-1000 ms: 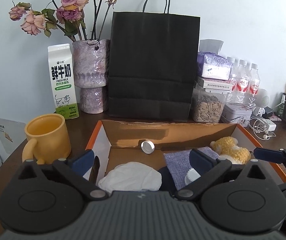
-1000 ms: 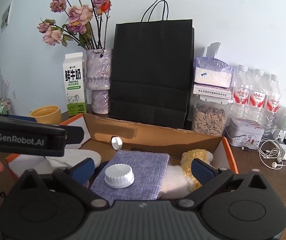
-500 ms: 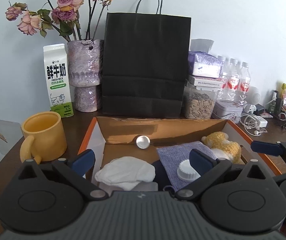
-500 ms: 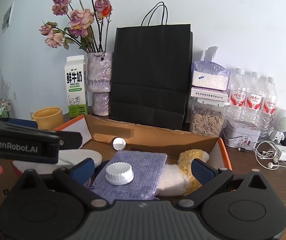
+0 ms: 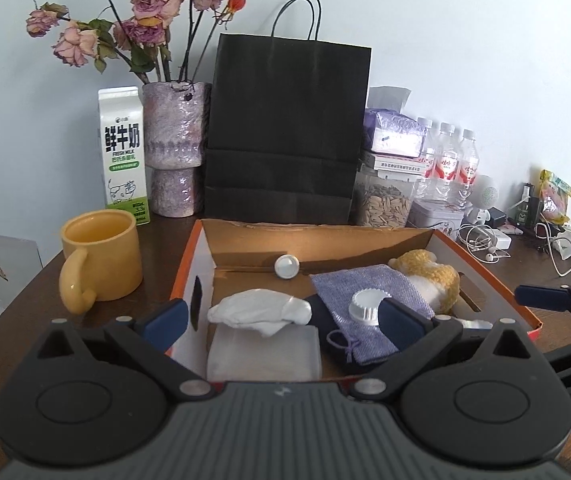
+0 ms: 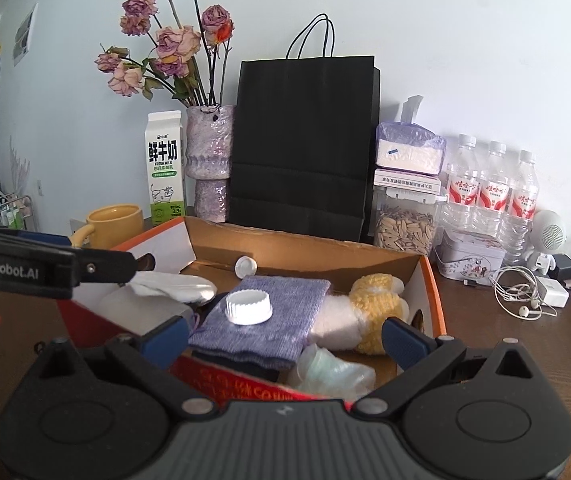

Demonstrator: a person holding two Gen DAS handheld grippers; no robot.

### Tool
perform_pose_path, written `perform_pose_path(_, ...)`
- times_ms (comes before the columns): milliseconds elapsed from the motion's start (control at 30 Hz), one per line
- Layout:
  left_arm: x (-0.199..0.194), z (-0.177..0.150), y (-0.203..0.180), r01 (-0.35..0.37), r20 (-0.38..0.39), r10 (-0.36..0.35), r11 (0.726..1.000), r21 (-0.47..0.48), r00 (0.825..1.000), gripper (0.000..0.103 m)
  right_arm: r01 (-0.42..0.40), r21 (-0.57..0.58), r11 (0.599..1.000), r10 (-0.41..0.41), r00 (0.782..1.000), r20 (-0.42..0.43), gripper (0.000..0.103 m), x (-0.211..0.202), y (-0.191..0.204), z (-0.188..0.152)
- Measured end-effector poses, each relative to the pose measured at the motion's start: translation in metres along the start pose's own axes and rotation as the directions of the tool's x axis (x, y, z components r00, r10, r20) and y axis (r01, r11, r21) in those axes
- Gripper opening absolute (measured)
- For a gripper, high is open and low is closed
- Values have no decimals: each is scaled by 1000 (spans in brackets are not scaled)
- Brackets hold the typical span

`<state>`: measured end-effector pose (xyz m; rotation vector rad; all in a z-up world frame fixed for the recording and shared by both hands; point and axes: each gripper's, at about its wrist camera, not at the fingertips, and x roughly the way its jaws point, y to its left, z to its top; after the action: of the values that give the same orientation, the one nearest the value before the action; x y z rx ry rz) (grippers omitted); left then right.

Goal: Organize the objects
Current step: 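Move both tools back toward the black cable and cream box on the table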

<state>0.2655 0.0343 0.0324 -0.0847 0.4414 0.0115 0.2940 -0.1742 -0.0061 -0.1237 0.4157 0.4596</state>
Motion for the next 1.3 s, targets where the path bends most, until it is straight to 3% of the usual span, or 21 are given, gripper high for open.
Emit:
perform_pose_path(533,-28,-46,23,-73,-64,74,997,23,995,103,25,8,1000,-24,997,-72,103,-37,-1,-39)
perform_pose_path(1300,-66,-76,29,-95,-140,96,995,13,985,103,-10,14,1000,12,991,-137,103,-75,23,-71)
